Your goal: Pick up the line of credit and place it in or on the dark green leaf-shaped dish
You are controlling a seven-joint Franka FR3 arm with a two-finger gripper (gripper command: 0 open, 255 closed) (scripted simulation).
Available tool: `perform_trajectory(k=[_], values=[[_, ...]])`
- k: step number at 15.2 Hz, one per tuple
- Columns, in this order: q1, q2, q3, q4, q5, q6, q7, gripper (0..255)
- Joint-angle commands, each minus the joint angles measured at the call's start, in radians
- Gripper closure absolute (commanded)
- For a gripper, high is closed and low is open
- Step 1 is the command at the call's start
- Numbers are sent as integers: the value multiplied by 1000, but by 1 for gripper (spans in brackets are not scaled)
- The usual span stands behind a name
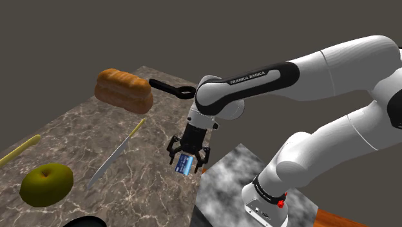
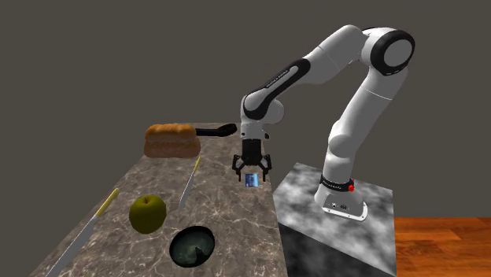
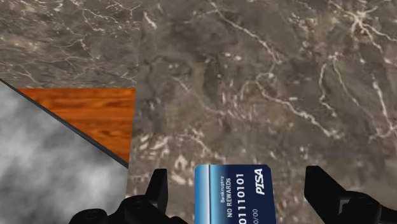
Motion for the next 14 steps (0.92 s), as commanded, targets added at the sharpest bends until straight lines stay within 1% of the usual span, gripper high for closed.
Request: perform_trajectory(k=[1, 6, 7, 14], values=[[1, 2, 1, -1, 2, 3, -1, 0], [1, 2, 1, -1, 2, 3, -1, 0], [1, 2, 1, -1, 2, 3, -1, 255], [1, 1, 1, -1, 2, 3, -1, 255]])
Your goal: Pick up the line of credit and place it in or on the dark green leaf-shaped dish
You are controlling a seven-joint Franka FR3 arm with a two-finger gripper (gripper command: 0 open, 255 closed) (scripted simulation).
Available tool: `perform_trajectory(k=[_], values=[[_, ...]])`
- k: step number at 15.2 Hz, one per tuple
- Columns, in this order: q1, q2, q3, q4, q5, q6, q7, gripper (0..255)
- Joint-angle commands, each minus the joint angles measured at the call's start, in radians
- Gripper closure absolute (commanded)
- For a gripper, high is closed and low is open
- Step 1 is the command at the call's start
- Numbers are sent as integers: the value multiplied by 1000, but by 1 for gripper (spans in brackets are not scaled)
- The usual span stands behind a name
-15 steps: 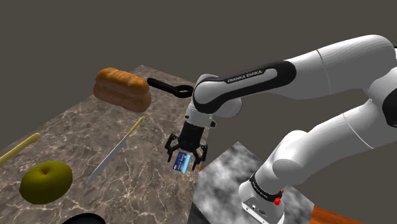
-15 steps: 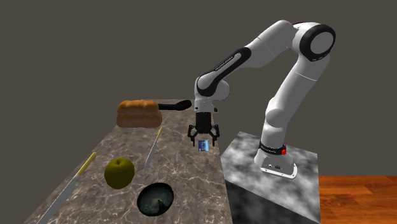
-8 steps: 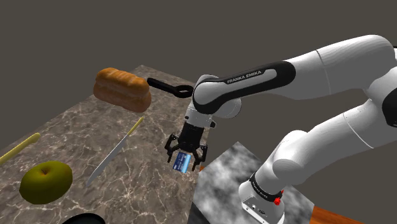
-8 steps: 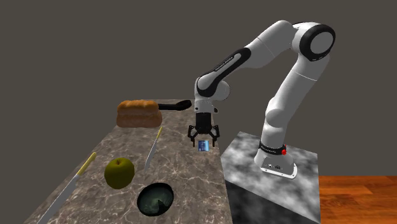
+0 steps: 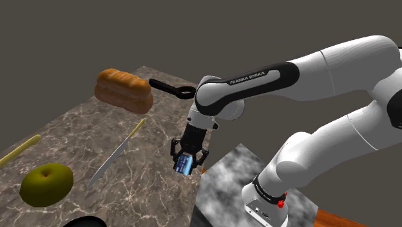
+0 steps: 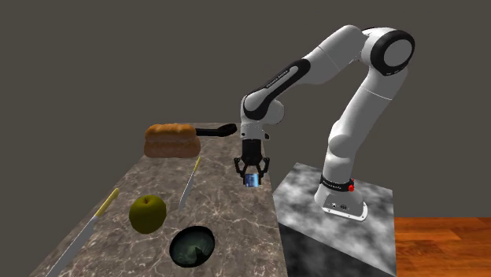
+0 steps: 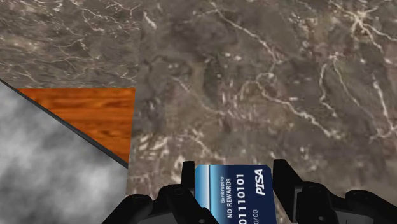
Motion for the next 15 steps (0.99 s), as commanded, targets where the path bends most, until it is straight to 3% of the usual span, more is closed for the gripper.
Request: perform_trajectory(k=[1, 15], values=[[0, 0, 0, 0, 0, 0, 0, 255], [-8, -141, -49, 69, -67, -189, 106, 255]])
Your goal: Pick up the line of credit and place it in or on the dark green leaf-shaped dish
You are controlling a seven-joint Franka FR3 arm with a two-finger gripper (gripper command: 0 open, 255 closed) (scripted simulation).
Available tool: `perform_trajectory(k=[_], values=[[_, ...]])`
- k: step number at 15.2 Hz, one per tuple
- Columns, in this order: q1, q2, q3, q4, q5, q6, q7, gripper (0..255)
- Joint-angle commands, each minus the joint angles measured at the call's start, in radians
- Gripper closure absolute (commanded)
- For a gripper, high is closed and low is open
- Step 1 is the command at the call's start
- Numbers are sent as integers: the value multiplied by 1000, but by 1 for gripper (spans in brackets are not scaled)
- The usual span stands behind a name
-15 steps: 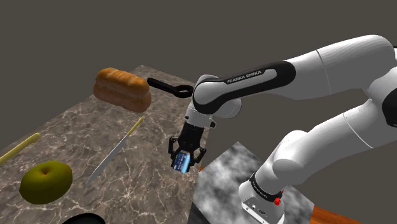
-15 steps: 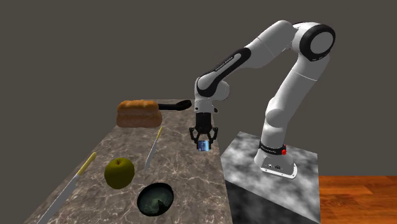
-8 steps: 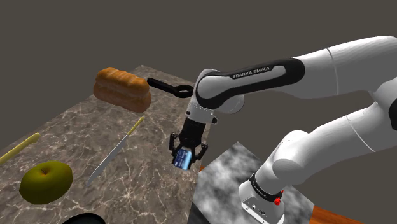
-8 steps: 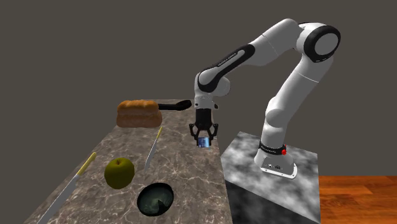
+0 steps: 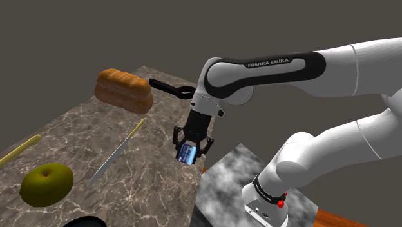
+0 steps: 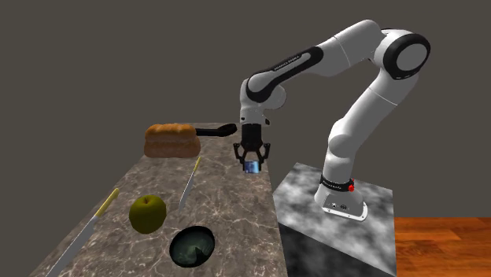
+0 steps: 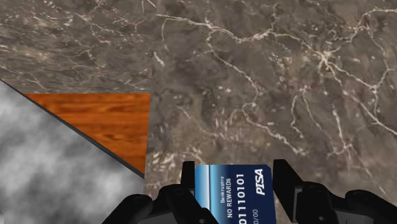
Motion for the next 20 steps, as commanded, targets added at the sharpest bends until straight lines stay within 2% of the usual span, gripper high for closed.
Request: perform_trajectory(k=[1, 10, 15, 20], values=[[-1, -21, -9, 11, -9, -30, 16, 255], [-6, -80, -42, 83, -46, -147, 80, 255], [38, -1, 69, 160, 16, -61, 182, 255], [62, 109, 182, 264, 38, 34, 290, 255]])
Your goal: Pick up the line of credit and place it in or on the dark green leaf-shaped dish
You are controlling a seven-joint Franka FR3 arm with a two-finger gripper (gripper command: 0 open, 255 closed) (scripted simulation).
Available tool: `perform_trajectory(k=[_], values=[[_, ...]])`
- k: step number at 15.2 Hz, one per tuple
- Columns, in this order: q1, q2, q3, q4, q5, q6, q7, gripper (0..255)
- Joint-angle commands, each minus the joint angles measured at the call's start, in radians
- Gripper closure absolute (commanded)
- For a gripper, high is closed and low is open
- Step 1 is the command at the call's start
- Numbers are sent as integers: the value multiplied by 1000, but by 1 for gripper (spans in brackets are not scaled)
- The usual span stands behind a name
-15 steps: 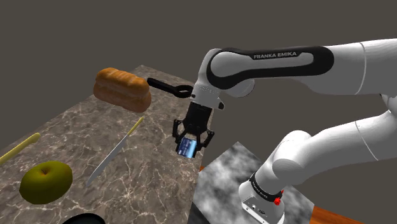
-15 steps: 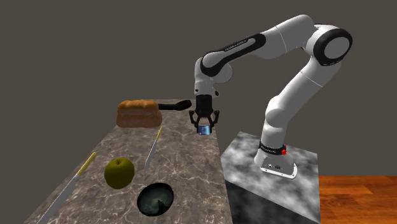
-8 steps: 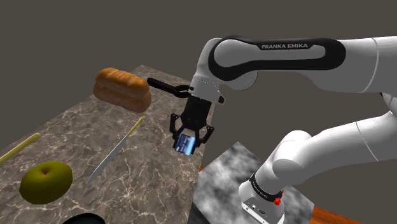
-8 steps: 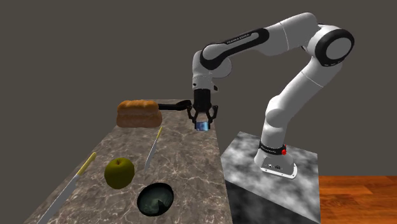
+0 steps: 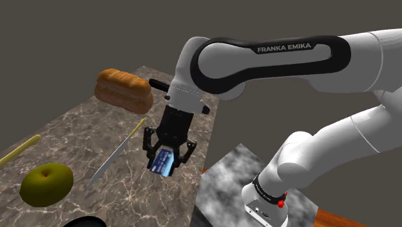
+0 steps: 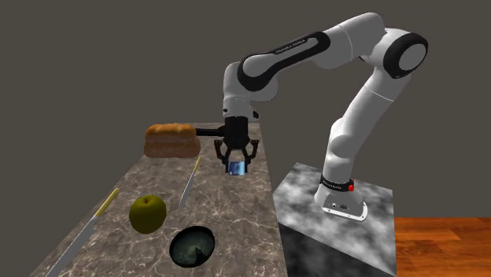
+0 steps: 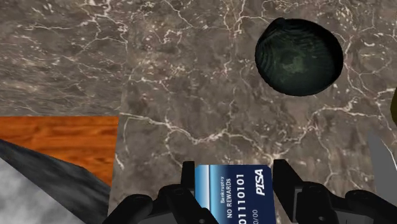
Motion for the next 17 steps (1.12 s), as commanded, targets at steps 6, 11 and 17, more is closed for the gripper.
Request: perform_trajectory(k=[6, 11, 17], values=[[15, 204, 160, 182, -54, 146, 176, 255], [43, 396, 258, 332, -197, 258, 346, 255], [157, 627, 275, 519, -431, 336, 563, 255]])
